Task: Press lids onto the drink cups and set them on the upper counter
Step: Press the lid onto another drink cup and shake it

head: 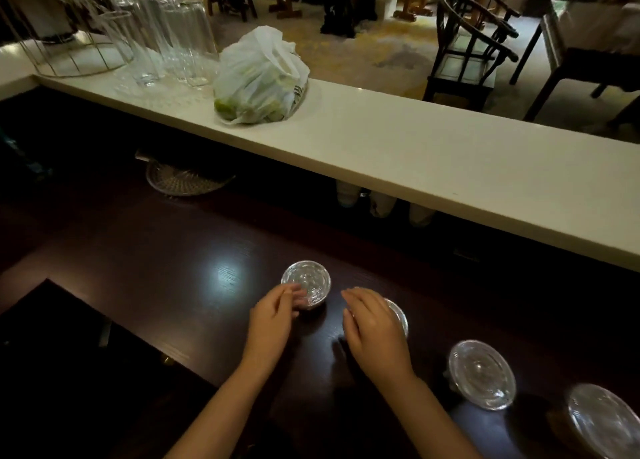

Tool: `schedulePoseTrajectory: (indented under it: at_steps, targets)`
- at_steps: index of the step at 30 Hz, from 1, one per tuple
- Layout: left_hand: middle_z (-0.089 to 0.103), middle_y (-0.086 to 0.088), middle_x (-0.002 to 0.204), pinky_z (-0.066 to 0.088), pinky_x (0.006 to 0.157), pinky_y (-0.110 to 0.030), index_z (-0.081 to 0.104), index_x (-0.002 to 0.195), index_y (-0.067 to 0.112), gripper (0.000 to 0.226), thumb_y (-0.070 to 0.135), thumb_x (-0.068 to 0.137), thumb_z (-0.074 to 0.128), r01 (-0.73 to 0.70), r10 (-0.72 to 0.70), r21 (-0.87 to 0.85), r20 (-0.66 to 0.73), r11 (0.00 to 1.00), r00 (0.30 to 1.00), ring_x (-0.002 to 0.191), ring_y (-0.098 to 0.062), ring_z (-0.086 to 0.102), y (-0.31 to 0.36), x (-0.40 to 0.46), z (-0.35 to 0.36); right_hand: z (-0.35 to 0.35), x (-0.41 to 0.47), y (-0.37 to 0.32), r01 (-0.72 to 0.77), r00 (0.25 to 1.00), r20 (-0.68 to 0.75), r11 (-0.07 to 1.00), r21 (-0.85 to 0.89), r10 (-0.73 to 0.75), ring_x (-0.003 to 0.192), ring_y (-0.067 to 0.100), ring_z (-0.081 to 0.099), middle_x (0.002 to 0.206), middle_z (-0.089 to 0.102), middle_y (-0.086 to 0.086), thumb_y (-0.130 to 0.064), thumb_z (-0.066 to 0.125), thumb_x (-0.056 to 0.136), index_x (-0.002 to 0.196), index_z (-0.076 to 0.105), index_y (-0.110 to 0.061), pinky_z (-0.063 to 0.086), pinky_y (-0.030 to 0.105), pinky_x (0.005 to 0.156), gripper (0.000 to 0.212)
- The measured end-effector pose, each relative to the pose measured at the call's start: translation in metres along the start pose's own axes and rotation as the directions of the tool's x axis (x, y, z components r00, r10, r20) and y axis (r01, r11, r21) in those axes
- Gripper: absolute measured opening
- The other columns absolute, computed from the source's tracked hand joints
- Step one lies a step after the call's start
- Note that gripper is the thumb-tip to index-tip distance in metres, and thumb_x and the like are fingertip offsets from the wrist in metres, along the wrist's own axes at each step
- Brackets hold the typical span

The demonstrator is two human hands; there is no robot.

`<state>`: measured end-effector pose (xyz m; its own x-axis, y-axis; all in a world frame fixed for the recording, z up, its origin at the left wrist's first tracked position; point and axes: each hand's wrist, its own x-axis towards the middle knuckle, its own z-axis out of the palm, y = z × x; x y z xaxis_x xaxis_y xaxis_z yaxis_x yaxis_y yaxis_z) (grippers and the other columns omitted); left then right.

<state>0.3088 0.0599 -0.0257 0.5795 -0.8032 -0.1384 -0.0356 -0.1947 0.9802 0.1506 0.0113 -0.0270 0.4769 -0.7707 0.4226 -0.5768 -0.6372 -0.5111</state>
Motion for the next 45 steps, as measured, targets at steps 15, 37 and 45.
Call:
schedulePoseTrajectory:
  at_steps: [15,37,45]
  targets:
    - [-0.004,0.005,0.158,0.014,0.116,-0.044,0.002,0.148,0.021,0.052,0.029,0.1,0.022,-0.746,0.061,0.58,0.775,0.326,0.629,0.143,-0.009,-0.006,-0.015,0.085,-0.038,0.098,0.041,-0.053,-0.422,0.85,0.146,0.82,-0.386,0.506,0.143,0.016,-0.005,0.157,0.001,0.007,-0.036,0.01,0.097,0.147,0.004,-0.008,-0.002,0.032,0.114,0.058]
    - [0.001,0.005,0.157,0.017,0.116,-0.042,0.007,0.148,0.022,0.058,0.031,0.098,0.036,-0.849,0.091,0.424,0.877,0.316,0.472,0.142,-0.006,-0.005,-0.013,0.132,-0.06,0.082,0.01,-0.077,-0.433,0.883,0.003,0.817,-0.38,0.469,0.089,0.025,0.066,0.097,0.069,0.01,-0.025,0.039,0.086,0.1,0.066,-0.007,0.053,0.032,0.072,0.035]
    - [-0.016,0.013,0.15,0.011,0.115,-0.03,-0.006,0.145,0.025,0.065,0.05,0.087,0.01,-0.773,0.157,0.469,0.803,0.428,0.574,0.139,-0.002,-0.013,-0.045,0.078,-0.068,0.089,0.014,-0.066,-0.344,0.922,0.07,0.89,-0.299,0.38,0.134,0.016,0.034,0.146,0.038,0.004,-0.028,0.03,0.087,0.136,0.043,-0.007,0.043,0.031,0.096,0.054]
